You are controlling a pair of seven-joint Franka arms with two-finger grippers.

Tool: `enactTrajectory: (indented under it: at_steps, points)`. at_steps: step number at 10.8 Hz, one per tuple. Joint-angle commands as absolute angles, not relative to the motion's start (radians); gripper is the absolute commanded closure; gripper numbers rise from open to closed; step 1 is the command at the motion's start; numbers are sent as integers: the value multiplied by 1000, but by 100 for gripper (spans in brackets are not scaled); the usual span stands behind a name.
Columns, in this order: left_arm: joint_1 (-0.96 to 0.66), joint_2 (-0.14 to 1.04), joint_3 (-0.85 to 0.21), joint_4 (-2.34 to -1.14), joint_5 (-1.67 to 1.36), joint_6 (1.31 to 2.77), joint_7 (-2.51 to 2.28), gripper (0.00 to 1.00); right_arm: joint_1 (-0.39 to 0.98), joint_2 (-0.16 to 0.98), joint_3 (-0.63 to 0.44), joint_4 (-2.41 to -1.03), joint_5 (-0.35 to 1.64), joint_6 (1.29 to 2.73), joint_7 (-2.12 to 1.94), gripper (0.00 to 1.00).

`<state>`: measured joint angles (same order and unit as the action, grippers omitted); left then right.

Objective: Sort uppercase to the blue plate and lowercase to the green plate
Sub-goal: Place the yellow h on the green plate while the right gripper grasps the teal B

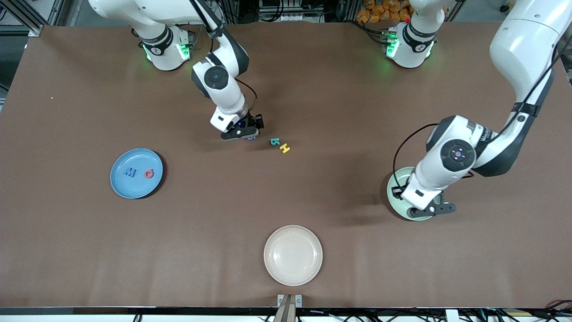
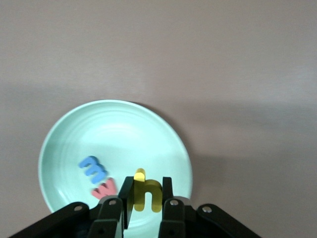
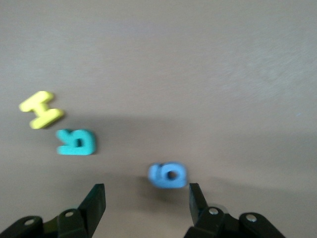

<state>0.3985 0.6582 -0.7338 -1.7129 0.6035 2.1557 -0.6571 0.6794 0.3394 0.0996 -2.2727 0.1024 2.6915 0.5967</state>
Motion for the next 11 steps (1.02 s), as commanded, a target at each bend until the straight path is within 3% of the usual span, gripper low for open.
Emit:
enactTrajectory:
  at_steps: [1, 2, 3, 6, 11]
  points:
    - [399, 652, -692, -1761, 611, 2152, -600, 49, 687, 386, 117, -2154, -22, 2602, 733, 23]
    - [399, 661, -684, -1763, 594, 2152, -597, 7, 696, 414, 117, -2113, -107, 2600, 800, 23]
    - [399, 661, -683, -1758, 574, 2152, -597, 0, 707, 455, 117, -2073, -188, 2600, 839, 23]
    - [388, 609, -686, -1750, 534, 2141, -600, 0, 724, 554, 118, -1971, -216, 2603, 880, 23]
    - [382, 457, -713, -1741, 393, 2097, -508, 0, 724, 584, 118, -1965, -213, 2615, 885, 29]
